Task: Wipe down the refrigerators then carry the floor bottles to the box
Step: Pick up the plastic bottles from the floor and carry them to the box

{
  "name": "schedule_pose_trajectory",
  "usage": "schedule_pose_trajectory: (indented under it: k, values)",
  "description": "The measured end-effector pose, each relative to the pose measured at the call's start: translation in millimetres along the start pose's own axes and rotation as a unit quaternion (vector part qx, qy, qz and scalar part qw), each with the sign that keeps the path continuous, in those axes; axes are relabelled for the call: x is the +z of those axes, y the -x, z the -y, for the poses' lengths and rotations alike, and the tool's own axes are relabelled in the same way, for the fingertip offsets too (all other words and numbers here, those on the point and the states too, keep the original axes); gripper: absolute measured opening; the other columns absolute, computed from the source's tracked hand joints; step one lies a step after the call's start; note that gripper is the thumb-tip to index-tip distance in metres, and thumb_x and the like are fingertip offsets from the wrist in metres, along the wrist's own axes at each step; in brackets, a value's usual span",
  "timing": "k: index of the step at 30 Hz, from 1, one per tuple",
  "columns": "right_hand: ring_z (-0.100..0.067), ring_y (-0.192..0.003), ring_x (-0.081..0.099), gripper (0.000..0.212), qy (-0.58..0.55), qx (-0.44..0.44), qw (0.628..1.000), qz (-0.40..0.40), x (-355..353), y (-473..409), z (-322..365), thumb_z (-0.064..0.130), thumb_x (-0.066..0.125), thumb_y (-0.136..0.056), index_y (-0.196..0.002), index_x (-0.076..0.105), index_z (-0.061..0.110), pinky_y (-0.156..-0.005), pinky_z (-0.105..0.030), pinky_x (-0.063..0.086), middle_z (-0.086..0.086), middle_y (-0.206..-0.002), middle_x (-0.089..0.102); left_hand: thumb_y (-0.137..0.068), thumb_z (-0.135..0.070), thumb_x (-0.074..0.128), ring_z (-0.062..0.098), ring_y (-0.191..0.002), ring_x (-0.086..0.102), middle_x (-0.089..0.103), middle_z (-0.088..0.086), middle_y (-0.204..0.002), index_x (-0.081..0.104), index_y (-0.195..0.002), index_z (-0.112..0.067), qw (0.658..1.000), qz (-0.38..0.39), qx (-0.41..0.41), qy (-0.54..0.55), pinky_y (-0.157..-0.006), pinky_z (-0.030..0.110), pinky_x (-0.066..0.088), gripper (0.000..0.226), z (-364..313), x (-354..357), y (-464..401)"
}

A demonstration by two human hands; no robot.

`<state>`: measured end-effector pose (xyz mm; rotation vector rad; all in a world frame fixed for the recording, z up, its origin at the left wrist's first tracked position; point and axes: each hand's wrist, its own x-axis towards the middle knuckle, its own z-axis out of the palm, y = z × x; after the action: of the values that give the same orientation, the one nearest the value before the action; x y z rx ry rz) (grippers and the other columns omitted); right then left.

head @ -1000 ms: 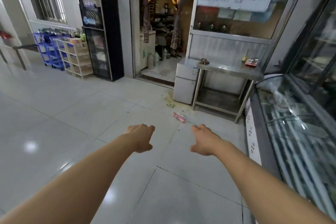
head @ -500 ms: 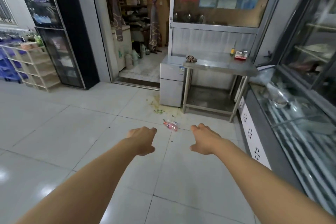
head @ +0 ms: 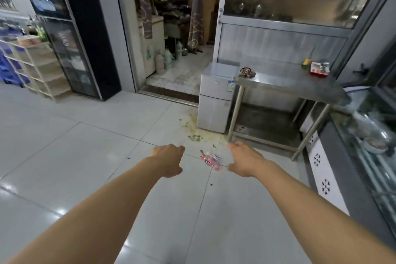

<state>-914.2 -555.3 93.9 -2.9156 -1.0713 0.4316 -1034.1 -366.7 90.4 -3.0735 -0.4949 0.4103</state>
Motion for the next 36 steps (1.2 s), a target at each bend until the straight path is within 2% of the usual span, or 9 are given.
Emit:
schedule_pose_trajectory:
  k: [4,7,10,15,19,23,29,36]
  values:
    - [-0.030,-0.128,0.040,0.065,-0.021,0.030,0.999,-0.005,-11.9,-64.3,-3.3,0.037,0.060,-0.088,-0.142,0.032,0.016,-0.096,-0.040,0.041,-0.010,-0.144,0.034,-0.089,-0.038,0.055,0.024,-0.109,0.056,0.055,0.003,-0.120,0.037,-0.134,-0.018,0.999,-0.002,0.037,-0.006,-0.074,0.030,0.038,0.053,22.1,-11.1,-83.0]
    - [-0.030,-0.130,0.038,0.073,-0.041,0.067,0.997,0.002,-19.4,-103.6,-13.0,0.036,0.066,-0.084,-0.144,0.030,0.017,-0.100,-0.039,0.041,-0.011,-0.143,0.035,-0.089,-0.037,0.055,0.024,-0.111,0.055,0.054,0.002,-0.122,0.038,-0.134,-0.019,0.997,0.000,0.075,-0.014,-0.075,0.030,0.036,0.052,29.6,-21.1,-141.1]
    - [-0.031,-0.129,0.038,0.065,-0.046,0.092,0.995,0.011,-20.7,-137.6,-26.7,0.031,0.061,-0.088,-0.142,0.030,0.012,-0.101,-0.040,0.041,-0.013,-0.140,0.037,-0.089,-0.036,0.055,0.023,-0.111,0.054,0.054,0.002,-0.123,0.040,-0.132,-0.019,0.995,0.003,0.100,-0.014,-0.076,0.030,0.035,0.049,32.6,-26.6,-190.9]
    - [-0.031,-0.124,0.039,0.055,-0.054,0.131,0.989,0.053,-16.3,-196.3,-55.9,0.027,0.059,-0.088,-0.135,0.035,0.010,-0.095,-0.040,0.041,-0.013,-0.132,0.039,-0.089,-0.038,0.054,0.024,-0.112,0.055,0.053,0.003,-0.126,0.035,-0.137,-0.021,0.991,0.042,0.123,-0.031,-0.077,0.031,0.038,0.054,31.3,-16.1,-263.5]
    - [-0.032,-0.123,0.040,0.055,-0.052,0.120,0.989,0.062,-14.9,-262.3,-87.1,0.028,0.059,-0.089,-0.135,0.035,0.011,-0.094,-0.040,0.040,-0.013,-0.133,0.039,-0.089,-0.038,0.053,0.023,-0.115,0.053,0.051,0.002,-0.127,0.033,-0.138,-0.022,0.991,0.055,0.118,-0.023,-0.084,0.032,0.041,0.055,31.2,-11.7,-329.6]
    - [-0.030,-0.121,0.042,0.055,-0.053,0.098,0.991,0.078,-8.1,-342.9,-120.4,0.027,0.060,-0.089,-0.136,0.035,0.012,-0.092,-0.039,0.041,-0.012,-0.133,0.041,-0.090,-0.038,0.053,0.023,-0.112,0.055,0.053,0.002,-0.125,0.033,-0.138,-0.021,0.993,0.082,0.089,-0.018,-0.080,0.031,0.040,0.055,26.0,-3.0,-402.7]
    - [-0.030,-0.118,0.045,0.054,-0.044,0.068,0.988,0.129,4.4,-448.7,-165.1,0.028,0.060,-0.089,-0.135,0.036,0.012,-0.088,-0.037,0.042,-0.012,-0.130,0.043,-0.089,-0.037,0.054,0.025,-0.113,0.055,0.054,0.004,-0.124,0.036,-0.136,-0.019,0.991,0.118,0.059,0.025,-0.086,0.034,0.042,0.053,12.0,13.0,-496.5]
    - [-0.032,-0.120,0.044,0.053,-0.034,0.052,0.980,0.191,31.8,-524.1,-190.9,0.029,0.059,-0.090,-0.134,0.037,0.009,-0.093,-0.040,0.043,-0.015,-0.130,0.040,-0.088,-0.035,0.055,0.024,-0.112,0.055,0.055,0.004,-0.124,0.037,-0.135,-0.019,0.984,0.158,0.058,0.051,-0.080,0.032,0.041,0.053,18.8,48.9,-570.8]
